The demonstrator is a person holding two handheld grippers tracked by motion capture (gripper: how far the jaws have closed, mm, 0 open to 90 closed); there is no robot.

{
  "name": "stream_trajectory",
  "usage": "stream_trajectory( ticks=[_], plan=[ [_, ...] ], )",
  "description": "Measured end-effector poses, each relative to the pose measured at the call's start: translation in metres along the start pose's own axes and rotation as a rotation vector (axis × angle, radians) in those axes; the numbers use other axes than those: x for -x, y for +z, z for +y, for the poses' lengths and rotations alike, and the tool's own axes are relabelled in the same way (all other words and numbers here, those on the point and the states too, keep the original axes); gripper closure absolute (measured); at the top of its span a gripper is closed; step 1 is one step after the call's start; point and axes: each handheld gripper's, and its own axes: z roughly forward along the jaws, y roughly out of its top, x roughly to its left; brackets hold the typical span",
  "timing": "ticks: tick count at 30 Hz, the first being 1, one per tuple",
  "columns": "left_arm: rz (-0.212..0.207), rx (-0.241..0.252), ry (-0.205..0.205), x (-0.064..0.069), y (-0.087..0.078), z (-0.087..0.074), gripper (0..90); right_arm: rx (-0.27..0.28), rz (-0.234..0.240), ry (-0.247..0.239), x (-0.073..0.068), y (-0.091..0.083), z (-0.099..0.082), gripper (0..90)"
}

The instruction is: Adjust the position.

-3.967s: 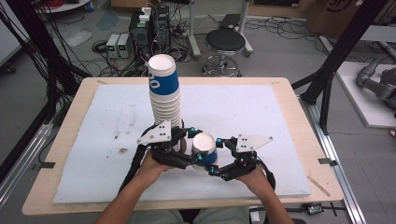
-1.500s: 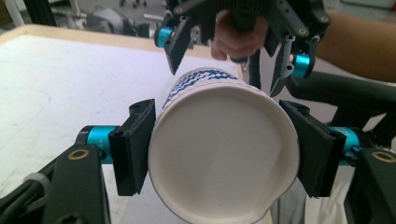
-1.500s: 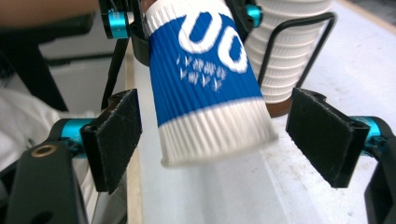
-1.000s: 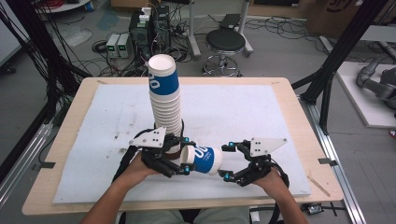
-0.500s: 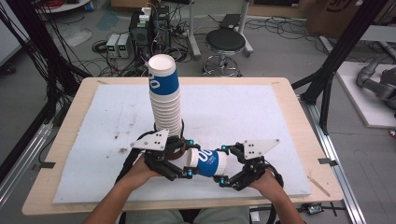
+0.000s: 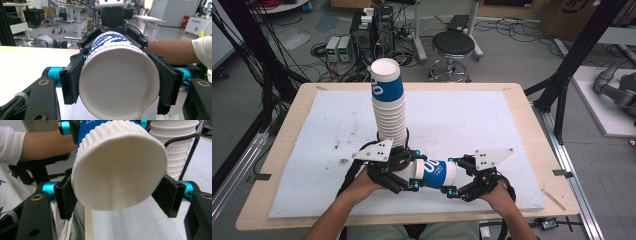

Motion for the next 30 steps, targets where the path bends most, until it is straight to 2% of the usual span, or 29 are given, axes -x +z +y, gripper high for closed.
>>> stream_trajectory(
  ticks=[9, 10, 11, 12, 13, 18, 22, 23, 24, 26, 27, 28, 30],
  plan=[
    [0.016, -0.036, 0.014, 0.002, 0.0, 0.0, 30.3, -0.047, 0.003, -0.001, 0.0, -0.001, 0.005, 33.6],
    [0.027, -0.048, 0.011, 0.002, 0.0, 0.0, 30.3, -0.047, 0.003, -0.001, 0.0, -0.001, 0.005, 33.6],
    [0.051, -0.064, 0.001, 0.003, 0.001, 0.001, 19.6, -0.05, 0.003, -0.002, 0.0, -0.001, 0.005, 33.6],
    [0.071, -0.081, -0.016, 0.003, 0.001, 0.001, 19.6, -0.05, 0.003, -0.002, 0.0, -0.001, 0.005, 33.6],
    [0.083, -0.109, -0.043, 0.001, 0.0, 0.002, 14.7, -0.055, 0.001, 0.001, 0.001, -0.002, 0.007, 33.6],
    [0.086, -0.137, -0.049, 0.001, -0.003, 0.005, 14.7, -0.084, -0.009, 0.0, 0.001, -0.008, 0.011, 33.5],
    [0.085, -0.2, -0.039, 0.002, -0.008, 0.009, 14.7, -0.108, -0.018, -0.003, 0.002, -0.013, 0.016, 33.5],
    [0.078, -0.212, -0.042, 0.002, -0.009, 0.01, 14.7, -0.142, -0.039, -0.011, 0.001, -0.015, 0.019, 33.5],
    [0.076, -0.222, -0.047, 0.003, -0.011, 0.011, 14.7, -0.142, -0.039, -0.011, 0.001, -0.015, 0.019, 33.5],
    [0.08, -0.246, -0.039, 0.004, -0.012, 0.014, 14.7, -0.186, -0.052, -0.026, 0.0, -0.017, 0.023, 33.5],
    [0.082, -0.251, -0.036, 0.004, -0.013, 0.015, 14.7, -0.226, -0.058, -0.04, -0.001, -0.017, 0.027, 33.5],
    [0.083, -0.261, -0.035, 0.005, -0.013, 0.017, 14.7, -0.226, -0.058, -0.04, -0.001, -0.017, 0.027, 33.5],
    [0.074, -0.289, -0.023, 0.005, -0.012, 0.021, 14.7, -0.268, -0.064, -0.056, -0.001, -0.015, 0.031, 33.5]
  ],
)
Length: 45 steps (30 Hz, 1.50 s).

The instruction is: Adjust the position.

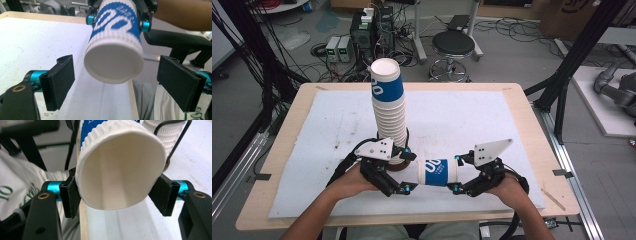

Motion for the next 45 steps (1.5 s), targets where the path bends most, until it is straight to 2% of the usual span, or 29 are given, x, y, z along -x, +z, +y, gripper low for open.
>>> stream_trajectory(
  ticks=[2, 3, 4, 5, 6, 8, 9, 13, 18, 19, 24, 33, 37, 38, 42, 45],
  plan=[
    [-0.011, -0.023, 0.014, 0.001, 0.001, 0.004, 14.9, -0.047, -0.007, -0.017, 0.0, 0.003, 0.003, 33.5],
    [-0.014, -0.035, 0.012, 0.001, 0.002, 0.005, 14.9, -0.087, -0.006, -0.03, 0.001, 0.006, 0.006, 33.4],
    [-0.012, -0.054, 0.015, 0.001, 0.003, 0.007, 14.9, -0.087, -0.006, -0.03, 0.001, 0.006, 0.006, 33.4],
    [-0.011, -0.072, 0.019, 0.001, 0.004, 0.008, 15.0, -0.122, -0.006, -0.037, 0.0, 0.01, 0.009, 33.4],
    [-0.007, -0.09, 0.018, 0.001, 0.005, 0.009, 15.0, -0.122, -0.006, -0.037, 0.0, 0.01, 0.009, 33.4],
    [-0.004, -0.123, 0.014, 0.0, 0.008, 0.011, 15.1, -0.173, -0.007, -0.053, 0.0, 0.015, 0.013, 33.3],
    [0.002, -0.143, 0.012, -0.001, 0.01, 0.013, 15.2, -0.185, -0.007, -0.057, 0.0, 0.017, 0.015, 33.3],
    [0.001, -0.175, 0.017, -0.001, 0.015, 0.016, 15.2, -0.224, -0.015, -0.072, -0.001, 0.021, 0.02, 33.1],
    [-0.016, -0.238, 0.025, 0.0, 0.026, 0.022, 16.0, -0.273, -0.025, -0.104, -0.003, 0.026, 0.028, 33.0],
    [-0.015, -0.254, 0.023, 0.0, 0.029, 0.023, 17.1, -0.3, -0.03, -0.121, -0.005, 0.028, 0.031, 32.9],
    [-0.015, -0.318, 0.009, -0.002, 0.04, 0.025, 18.2, -0.341, -0.042, -0.155, -0.008, 0.032, 0.036, 32.8],
    [-0.031, -0.405, 0.019, -0.004, 0.052, 0.026, 22.8, -0.415, -0.058, -0.206, -0.013, 0.04, 0.043, 32.7],
    [-0.038, -0.427, 0.016, -0.003, 0.057, 0.025, 24.3, -0.451, -0.064, -0.219, -0.015, 0.043, 0.045, 32.6],
    [-0.041, -0.433, 0.019, -0.003, 0.058, 0.025, 27.0, -0.468, -0.067, -0.226, -0.016, 0.045, 0.046, 32.7],
    [-0.044, -0.44, 0.018, -0.003, 0.059, 0.024, 30.5, -0.479, -0.063, -0.235, -0.017, 0.047, 0.047, 32.7],
    [-0.047, -0.447, 0.034, -0.003, 0.059, 0.024, 31.3, -0.491, -0.062, -0.241, -0.018, 0.047, 0.048, 32.7]
  ],
)
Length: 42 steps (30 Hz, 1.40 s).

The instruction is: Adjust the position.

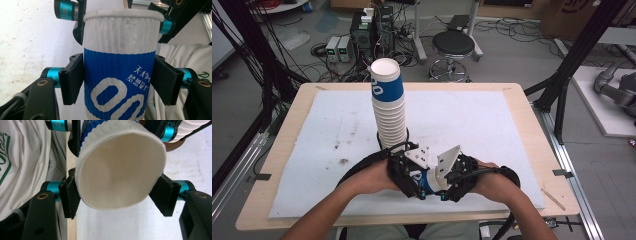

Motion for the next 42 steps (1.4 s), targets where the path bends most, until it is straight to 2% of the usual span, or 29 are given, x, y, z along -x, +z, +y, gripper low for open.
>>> stream_trajectory(
  ticks=[5, 9, 10, 13, 14, 15, 16, 17, 20, 21, 22, 23, 24, 25, 26, 27, 28, 29, 30, 31, 32, 33, 34, 36, 38, 42],
  plan=[
    [0.005, -0.01, 0.016, 0.001, 0.001, 0.0, 32.4, -0.009, 0.0, -0.008, -0.001, 0.001, 0.001, 33.1],
    [0.016, 0.02, 0.017, 0.002, 0.001, -0.003, 32.8, -0.012, -0.001, -0.011, -0.001, 0.001, 0.001, 32.4],
    [0.012, 0.046, 0.008, 0.002, 0.002, -0.006, 32.6, 0.001, 0.004, -0.002, 0.0, 0.001, 0.0, 29.7],
    [0.016, 0.072, -0.005, 0.001, 0.001, -0.009, 32.1, 0.032, 0.009, 0.017, 0.002, 0.0, -0.003, 26.7],
    [0.016, 0.097, -0.015, 0.0, 0.0, -0.013, 32.1, 0.085, 0.014, 0.037, 0.003, -0.002, -0.006, 22.0],
    [0.016, 0.097, -0.015, 0.0, 0.0, -0.013, 32.1, 0.085, 0.014, 0.037, 0.003, -0.002, -0.006, 22.0],
    [0.016, 0.11, -0.023, -0.001, -0.001, -0.016, 32.1, 0.131, 0.004, 0.048, 0.004, -0.006, -0.01, 22.0],
    [0.018, 0.128, -0.032, -0.001, -0.002, -0.018, 32.1, 0.131, 0.004, 0.048, 0.004, -0.006, -0.01, 22.0],
    [0.021, 0.188, -0.039, -0.002, -0.007, -0.025, 31.8, 0.213, 0.005, 0.082, 0.005, -0.013, -0.018, 21.9],
    [0.024, 0.216, -0.042, -0.003, -0.008, -0.028, 31.7, 0.293, 0.007, 0.111, 0.006, -0.019, -0.024, 21.5],
    [0.031, 0.237, -0.045, -0.002, -0.01, -0.03, 31.7, 0.335, 0.004, 0.127, 0.006, -0.022, -0.028, 21.5],
    [0.037, 0.266, -0.046, -0.002, -0.011, -0.033, 31.7, 0.335, 0.004, 0.127, 0.006, -0.022, -0.028, 21.5],
    [0.054, 0.318, -0.049, -0.002, -0.013, -0.038, 31.6, 0.426, 0.004, 0.165, 0.006, -0.028, -0.036, 21.4],
    [0.054, 0.318, -0.049, -0.002, -0.013, -0.038, 31.6, 0.426, 0.004, 0.165, 0.006, -0.028, -0.036, 21.4],
    [0.072, 0.375, -0.052, -0.001, -0.015, -0.043, 31.6, 0.517, 0.005, 0.198, 0.006, -0.033, -0.044, 21.0],
    [0.072, 0.375, -0.052, -0.001, -0.015, -0.043, 31.6, 0.517, 0.005, 0.198, 0.006, -0.033, -0.044, 21.0],
    [0.081, 0.404, -0.05, -0.001, -0.015, -0.046, 31.6, 0.547, -0.013, 0.227, 0.005, -0.037, -0.049, 21.0],
    [0.092, 0.433, -0.047, 0.0, -0.016, -0.048, 31.6, 0.576, -0.012, 0.24, 0.005, -0.04, -0.053, 21.0],
    [0.097, 0.459, -0.053, 0.0, -0.016, -0.051, 31.5, 0.62, -0.039, 0.276, 0.005, -0.044, -0.061, 21.0],
    [0.108, 0.483, -0.05, 0.0, -0.017, -0.053, 31.5, 0.62, -0.039, 0.276, 0.005, -0.044, -0.061, 21.0],
    [0.117, 0.522, -0.051, 0.0, -0.018, -0.058, 31.5, 0.652, -0.06, 0.306, 0.005, -0.047, -0.069, 21.0],
    [0.117, 0.522, -0.051, 0.0, -0.018, -0.058, 31.5, 0.652, -0.06, 0.306, 0.005, -0.047, -0.069, 21.0],
    [0.128, 0.563, -0.056, 0.0, -0.018, -0.062, 31.5, 0.676, -0.076, 0.338, 0.005, -0.049, -0.076, 21.0],
    [0.132, 0.577, -0.061, 0.0, -0.019, -0.064, 31.5, 0.68, -0.089, 0.347, 0.005, -0.049, -0.08, 21.0],
    [0.133, 0.596, -0.067, -0.001, -0.019, -0.066, 31.6, 0.683, -0.113, 0.384, 0.006, -0.048, -0.088, 21.0],
    [0.143, 0.647, -0.048, 0.0, -0.019, -0.072, 31.6, 0.68, -0.143, 0.418, 0.007, -0.046, -0.096, 21.0]
  ],
)
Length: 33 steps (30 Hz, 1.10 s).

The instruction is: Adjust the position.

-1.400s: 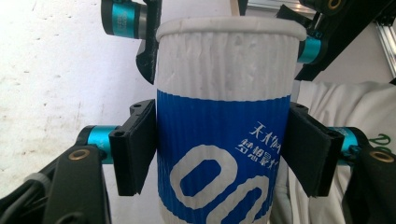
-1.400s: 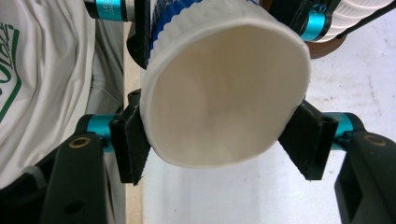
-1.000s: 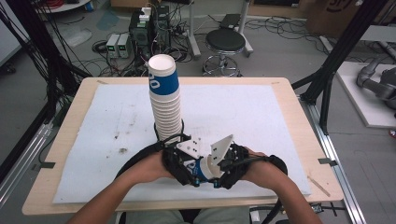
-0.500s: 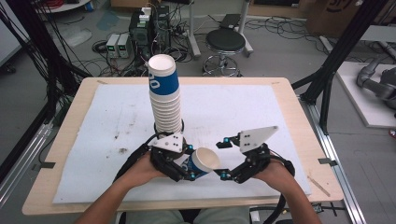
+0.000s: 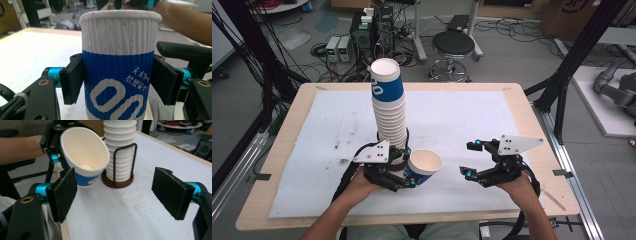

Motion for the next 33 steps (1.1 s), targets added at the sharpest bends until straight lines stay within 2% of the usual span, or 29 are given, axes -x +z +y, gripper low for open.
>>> stream_trajectory(
  ticks=[2, 3, 4, 5, 6, 7, 8, 10, 11, 12, 13, 20, 24, 33],
  plan=[
    [0.003, 0.035, 0.019, 0.001, -0.002, -0.003, 31.6, -0.009, -0.042, 0.024, 0.004, -0.001, -0.007, 21.0],
    [0.003, 0.035, 0.019, 0.001, -0.002, -0.003, 31.6, -0.009, -0.042, 0.024, 0.004, -0.001, -0.007, 21.0],
    [0.008, 0.048, 0.021, 0.002, -0.002, -0.005, 31.6, -0.025, -0.081, 0.044, 0.007, -0.001, -0.011, 21.0],
    [0.009, 0.059, 0.021, 0.002, -0.003, -0.006, 31.6, -0.025, -0.081, 0.044, 0.007, -0.001, -0.011, 21.0],
    [0.014, 0.068, 0.021, 0.002, -0.004, -0.007, 31.6, -0.04, -0.122, 0.057, 0.009, 0.0, -0.016, 21.1],
    [0.019, 0.081, 0.022, 0.003, -0.005, -0.008, 31.6, -0.04, -0.122, 0.057, 0.009, 0.0, -0.016, 21.1],
    [0.025, 0.102, 0.031, 0.003, -0.007, -0.01, 31.6, -0.048, -0.165, 0.067, 0.013, 0.001, -0.02, 21.0],
    [0.032, 0.121, 0.04, 0.003, -0.01, -0.012, 31.6, -0.054, -0.202, 0.08, 0.016, 0.0, -0.023, 21.0],
    [0.032, 0.121, 0.04, 0.003, -0.01, -0.012, 31.6, -0.054, -0.202, 0.08, 0.016, 0.0, -0.023, 21.0],
    [0.036, 0.128, 0.043, 0.002, -0.011, -0.013, 31.6, -0.054, -0.234, 0.085, 0.018, 0.0, -0.026, 21.0],
    [0.045, 0.136, 0.044, 0.002, -0.013, -0.013, 31.6, -0.054, -0.234, 0.085, 0.018, 0.0, -0.026, 21.0],
    [0.079, 0.165, 0.036, 0.003, -0.019, -0.02, 31.6, -0.057, -0.312, 0.068, 0.021, -0.001, -0.03, 21.0],
    [0.09, 0.173, 0.029, 0.003, -0.02, -0.024, 31.5, -0.045, -0.326, 0.059, 0.021, -0.001, -0.032, 21.0],
    [0.101, 0.204, 0.026, 0.003, -0.025, -0.022, 31.4, -0.033, -0.345, 0.076, 0.02, -0.002, -0.036, 21.0]
  ],
)
